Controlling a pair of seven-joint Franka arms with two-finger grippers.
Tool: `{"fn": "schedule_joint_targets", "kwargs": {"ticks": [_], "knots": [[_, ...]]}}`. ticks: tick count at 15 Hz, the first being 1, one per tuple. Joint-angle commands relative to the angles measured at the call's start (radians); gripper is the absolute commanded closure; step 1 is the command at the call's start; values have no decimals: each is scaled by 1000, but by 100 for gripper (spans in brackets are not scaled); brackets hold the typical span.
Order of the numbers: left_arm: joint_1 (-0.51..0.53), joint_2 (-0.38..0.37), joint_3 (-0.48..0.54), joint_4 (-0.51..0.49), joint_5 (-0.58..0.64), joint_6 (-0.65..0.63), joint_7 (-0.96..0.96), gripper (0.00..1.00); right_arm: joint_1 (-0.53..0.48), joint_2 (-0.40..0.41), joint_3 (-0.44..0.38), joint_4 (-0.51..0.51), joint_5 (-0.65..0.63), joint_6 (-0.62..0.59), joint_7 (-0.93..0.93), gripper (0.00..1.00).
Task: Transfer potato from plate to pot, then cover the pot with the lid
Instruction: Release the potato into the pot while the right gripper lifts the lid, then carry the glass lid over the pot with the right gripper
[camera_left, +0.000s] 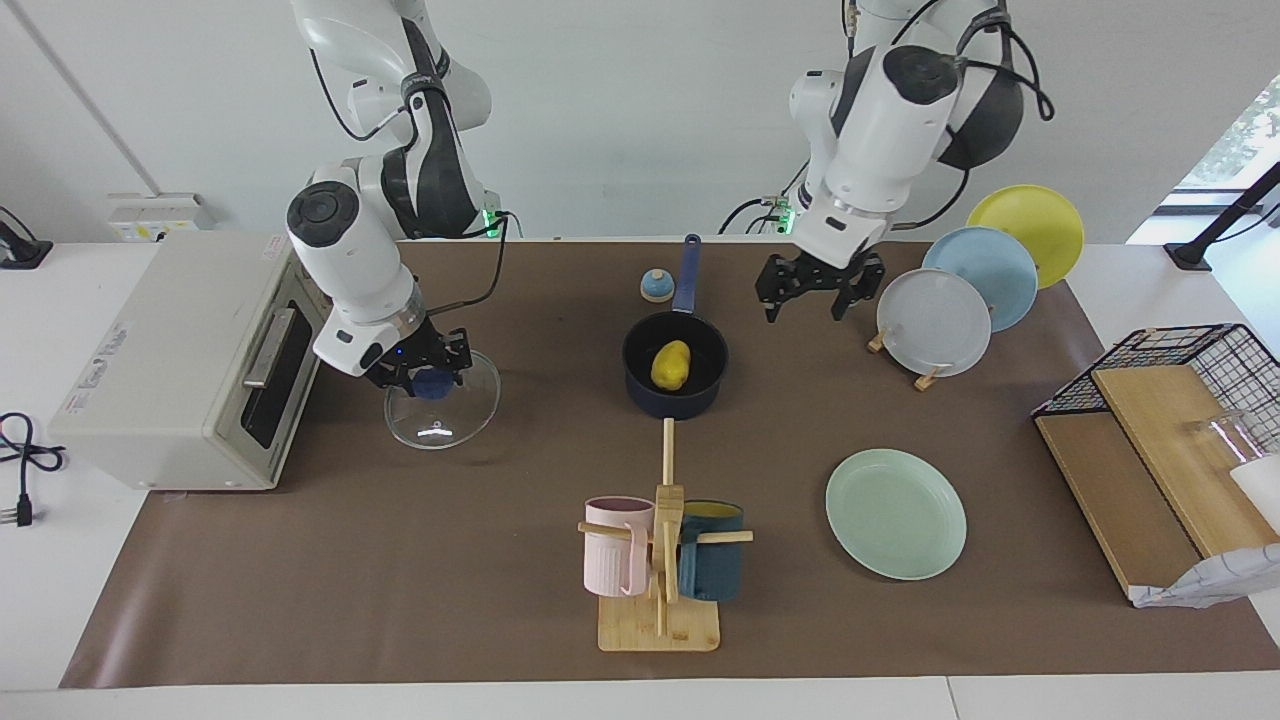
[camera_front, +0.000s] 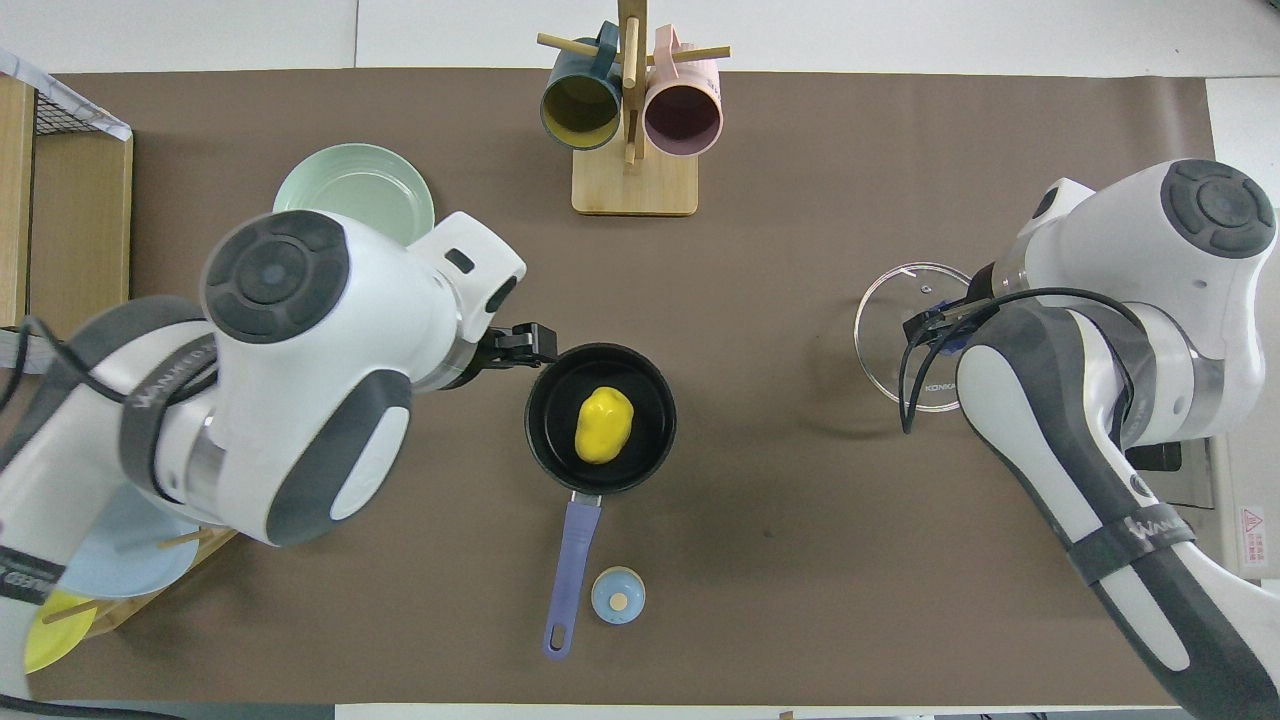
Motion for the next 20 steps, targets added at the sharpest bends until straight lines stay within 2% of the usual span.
{"fn": "schedule_joint_targets", "kwargs": {"ticks": [1, 5, 7, 12, 17, 20], "knots": [[129, -20, -11, 42, -11, -85, 159, 0, 20, 17, 1, 66, 7, -53, 47, 100], [235, -38, -9, 43, 9, -121, 289, 0, 78, 20, 1, 138, 9, -128, 122, 100], [235, -46, -9, 68, 75, -146, 290, 0, 104, 21, 1, 166, 9, -154, 179, 100], [244, -35, -11, 188, 100, -268, 290, 0, 147, 20, 1, 183, 4, -176, 249, 100], [232, -64, -9, 126, 95, -263, 290, 0, 239, 20, 2, 239, 6, -202, 395, 100], [235, -49, -9, 137, 91, -234, 290, 0, 276, 20, 2, 243, 6, -196, 441, 100]]}}
